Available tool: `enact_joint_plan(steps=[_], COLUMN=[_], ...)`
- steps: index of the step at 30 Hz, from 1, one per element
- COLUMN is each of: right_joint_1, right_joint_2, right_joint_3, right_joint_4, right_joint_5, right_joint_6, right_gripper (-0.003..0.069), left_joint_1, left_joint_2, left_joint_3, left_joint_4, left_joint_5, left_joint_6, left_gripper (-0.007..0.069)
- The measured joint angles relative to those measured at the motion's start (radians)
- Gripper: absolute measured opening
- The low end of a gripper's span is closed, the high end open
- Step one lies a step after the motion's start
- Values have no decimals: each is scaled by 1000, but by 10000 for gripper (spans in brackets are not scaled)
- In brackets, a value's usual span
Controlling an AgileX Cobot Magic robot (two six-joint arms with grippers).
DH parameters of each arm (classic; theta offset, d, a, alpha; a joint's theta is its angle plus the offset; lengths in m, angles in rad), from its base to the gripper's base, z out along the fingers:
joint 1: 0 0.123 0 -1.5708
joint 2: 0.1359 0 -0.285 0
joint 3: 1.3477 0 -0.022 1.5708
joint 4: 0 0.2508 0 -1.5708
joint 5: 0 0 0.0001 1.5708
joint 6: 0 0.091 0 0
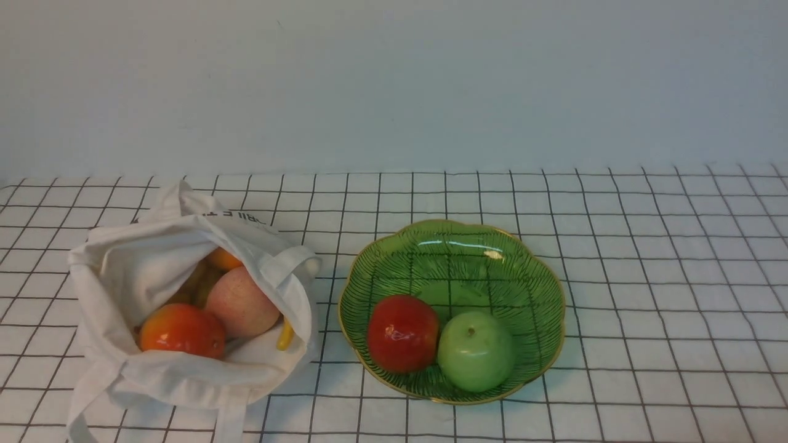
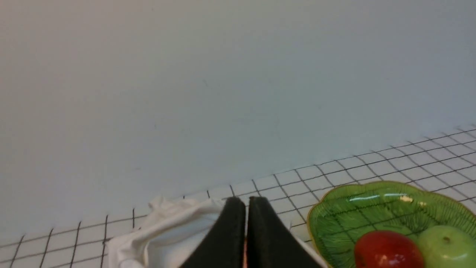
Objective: Take the fruit out of the bag on the white checkered tablecloth and place them on the plate.
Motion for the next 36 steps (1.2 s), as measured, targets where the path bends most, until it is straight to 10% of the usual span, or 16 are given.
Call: enact_joint_plan(steps=[14,36], right_joint_1=[0,0], right_joint_2=[0,0], right_joint_3=[0,0], right_joint_4=[0,0], right_joint_5=[0,0], right_joint_6=[0,0], right_gripper=[-13,-14], left_joint_1=[145,145], left_joint_2=[-136,-136], left_joint_3=[409,432], left_joint_4=[52,53], left_joint_5=[-1,-30], left_joint_6=[-50,-52], left_gripper=[-8,-8])
